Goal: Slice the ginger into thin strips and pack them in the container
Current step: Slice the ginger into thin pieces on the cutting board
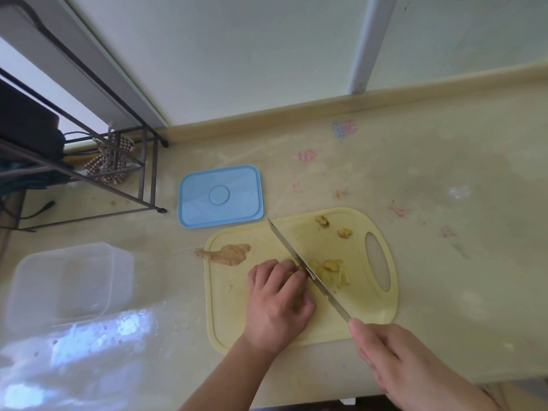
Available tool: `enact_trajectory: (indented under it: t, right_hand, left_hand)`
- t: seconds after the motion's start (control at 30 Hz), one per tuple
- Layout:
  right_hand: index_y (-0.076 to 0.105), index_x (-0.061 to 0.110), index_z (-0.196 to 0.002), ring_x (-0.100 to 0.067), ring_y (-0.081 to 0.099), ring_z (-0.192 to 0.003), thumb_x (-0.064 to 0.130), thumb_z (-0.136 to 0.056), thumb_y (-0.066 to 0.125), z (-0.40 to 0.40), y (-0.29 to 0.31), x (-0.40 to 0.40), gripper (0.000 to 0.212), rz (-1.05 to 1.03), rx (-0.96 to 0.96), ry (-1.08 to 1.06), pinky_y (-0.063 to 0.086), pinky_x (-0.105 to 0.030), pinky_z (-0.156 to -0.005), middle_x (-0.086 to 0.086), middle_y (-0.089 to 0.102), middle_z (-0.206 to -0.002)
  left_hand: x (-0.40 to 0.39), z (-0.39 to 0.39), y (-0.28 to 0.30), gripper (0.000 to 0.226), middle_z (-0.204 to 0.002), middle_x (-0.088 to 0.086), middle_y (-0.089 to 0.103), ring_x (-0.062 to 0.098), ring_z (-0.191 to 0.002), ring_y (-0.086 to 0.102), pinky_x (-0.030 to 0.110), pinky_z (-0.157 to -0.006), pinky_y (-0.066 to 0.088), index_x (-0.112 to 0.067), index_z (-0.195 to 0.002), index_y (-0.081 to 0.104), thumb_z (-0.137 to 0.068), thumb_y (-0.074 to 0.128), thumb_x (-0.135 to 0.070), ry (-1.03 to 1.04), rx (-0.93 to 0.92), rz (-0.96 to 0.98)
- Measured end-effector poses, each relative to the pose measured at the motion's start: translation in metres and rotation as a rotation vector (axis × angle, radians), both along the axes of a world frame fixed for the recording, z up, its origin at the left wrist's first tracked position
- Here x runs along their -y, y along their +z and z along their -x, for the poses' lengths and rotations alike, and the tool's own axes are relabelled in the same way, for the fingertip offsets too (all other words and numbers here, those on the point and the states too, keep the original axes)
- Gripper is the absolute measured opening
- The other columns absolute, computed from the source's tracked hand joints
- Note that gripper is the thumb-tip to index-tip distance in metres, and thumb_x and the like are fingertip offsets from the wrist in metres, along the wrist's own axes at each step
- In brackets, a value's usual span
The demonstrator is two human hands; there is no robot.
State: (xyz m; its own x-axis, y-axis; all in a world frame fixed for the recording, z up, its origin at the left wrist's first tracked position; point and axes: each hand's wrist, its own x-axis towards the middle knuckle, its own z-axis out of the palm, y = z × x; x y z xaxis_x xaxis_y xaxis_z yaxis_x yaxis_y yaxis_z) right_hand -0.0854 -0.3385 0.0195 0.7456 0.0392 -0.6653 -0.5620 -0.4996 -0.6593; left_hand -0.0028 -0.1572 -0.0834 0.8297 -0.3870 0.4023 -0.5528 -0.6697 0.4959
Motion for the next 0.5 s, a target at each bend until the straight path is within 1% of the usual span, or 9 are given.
enact_trajectory:
  t: [0.07,0.13,0.2,0.27,0.4,0.5]
  right_hand:
    - [0.029,0.012,-0.067,-0.011,0.028,-0.050,0.079,-0.078,0.024,0.002,0.001,0.001,0.069,0.022,-0.002,-0.001,0.026,-0.033,-0.055,0.000,0.026,-0.055]
    - [0.031,0.013,-0.064,-0.009,0.031,-0.050,0.078,-0.076,0.023,0.001,0.002,0.001,0.067,0.057,-0.001,0.011,0.028,-0.029,-0.055,0.001,0.030,-0.053]
    - [0.033,0.015,-0.063,-0.007,0.032,-0.050,0.078,-0.074,0.020,0.000,0.003,-0.001,0.066,0.109,0.002,0.042,0.026,-0.025,-0.053,0.001,0.033,-0.053]
    - [0.034,0.016,-0.062,-0.008,0.033,-0.050,0.078,-0.073,0.018,-0.002,0.004,-0.003,0.065,0.139,0.004,0.059,0.027,-0.024,-0.052,0.002,0.035,-0.053]
    - [0.032,0.019,-0.061,-0.008,0.031,-0.049,0.074,-0.077,0.022,-0.017,-0.004,-0.011,0.059,0.106,0.032,0.048,0.029,-0.024,-0.051,0.004,0.032,-0.050]
    - [0.033,0.019,-0.060,-0.006,0.030,-0.045,0.074,-0.079,0.022,-0.038,-0.014,-0.017,0.060,0.055,0.082,0.040,0.029,-0.024,-0.050,0.009,0.032,-0.044]
  left_hand:
    - [0.000,0.000,0.000,0.015,-0.101,0.002,0.068,0.032,-0.095,0.058,0.047,-0.081,0.046,-0.010,-0.088,0.074,-0.073,0.071,-0.013,0.003,-0.007,-0.013]
    - [0.000,0.000,0.000,0.016,-0.102,0.002,0.068,0.032,-0.095,0.059,0.046,-0.081,0.046,-0.011,-0.088,0.075,-0.072,0.073,-0.012,0.004,-0.012,-0.016]
    - [0.000,0.000,0.000,0.016,-0.102,0.001,0.069,0.032,-0.095,0.059,0.046,-0.080,0.046,-0.011,-0.087,0.075,-0.071,0.074,-0.011,0.003,-0.008,-0.011]
    - [0.001,-0.001,0.000,0.016,-0.103,0.001,0.069,0.032,-0.095,0.059,0.046,-0.080,0.046,-0.012,-0.087,0.075,-0.072,0.074,-0.010,0.001,-0.001,-0.001]
    - [0.001,-0.001,0.000,0.014,-0.103,0.001,0.069,0.032,-0.094,0.060,0.046,-0.080,0.046,-0.012,-0.087,0.075,-0.074,0.070,-0.012,0.001,0.006,0.007]
    - [0.002,-0.001,0.000,0.013,-0.101,0.002,0.068,0.031,-0.093,0.059,0.046,-0.079,0.046,-0.012,-0.087,0.074,-0.075,0.072,-0.013,-0.004,0.013,0.003]
